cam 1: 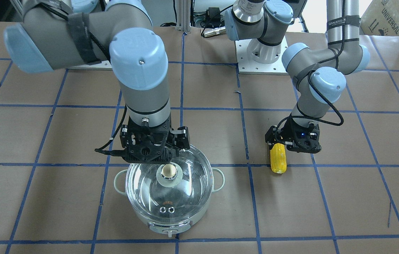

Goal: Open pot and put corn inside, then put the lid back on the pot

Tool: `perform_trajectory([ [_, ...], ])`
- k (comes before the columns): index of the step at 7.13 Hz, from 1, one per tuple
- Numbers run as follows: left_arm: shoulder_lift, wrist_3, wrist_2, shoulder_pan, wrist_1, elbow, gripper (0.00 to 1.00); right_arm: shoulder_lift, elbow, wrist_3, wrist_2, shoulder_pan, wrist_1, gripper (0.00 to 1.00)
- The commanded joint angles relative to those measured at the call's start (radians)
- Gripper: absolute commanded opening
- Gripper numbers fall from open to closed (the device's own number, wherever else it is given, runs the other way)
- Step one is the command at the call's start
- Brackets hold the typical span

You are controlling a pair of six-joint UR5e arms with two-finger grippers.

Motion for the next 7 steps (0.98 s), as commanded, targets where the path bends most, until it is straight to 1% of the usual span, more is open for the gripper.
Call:
perform_trajectory([
  [1, -0.020, 0.039, -0.017, 0.008, 0.132, -0.079, 1.00, 0.047, 0.004, 0.023, -0.008, 0.018, -0.062, 1.00],
  [2, -0.023, 0.053, -0.017, 0.014, 0.137, -0.086, 1.00, 0.076, -0.003, 0.020, -0.008, 0.018, -0.075, 1.00],
  [4, -0.028, 0.064, -0.015, 0.016, 0.139, -0.086, 0.98, 0.093, -0.005, 0.034, -0.003, 0.017, -0.078, 0.99],
  [5, -0.046, 0.062, -0.017, 0.014, 0.139, -0.086, 0.98, 0.094, 0.009, 0.028, -0.006, 0.015, -0.078, 0.99],
  [6, -0.060, 0.059, -0.015, 0.014, 0.148, -0.083, 0.98, 0.093, -0.003, 0.035, -0.004, 0.017, -0.076, 0.81],
  [7, -0.060, 0.056, -0.017, 0.014, 0.149, -0.074, 0.80, 0.093, -0.005, 0.035, -0.004, 0.017, -0.078, 0.35],
])
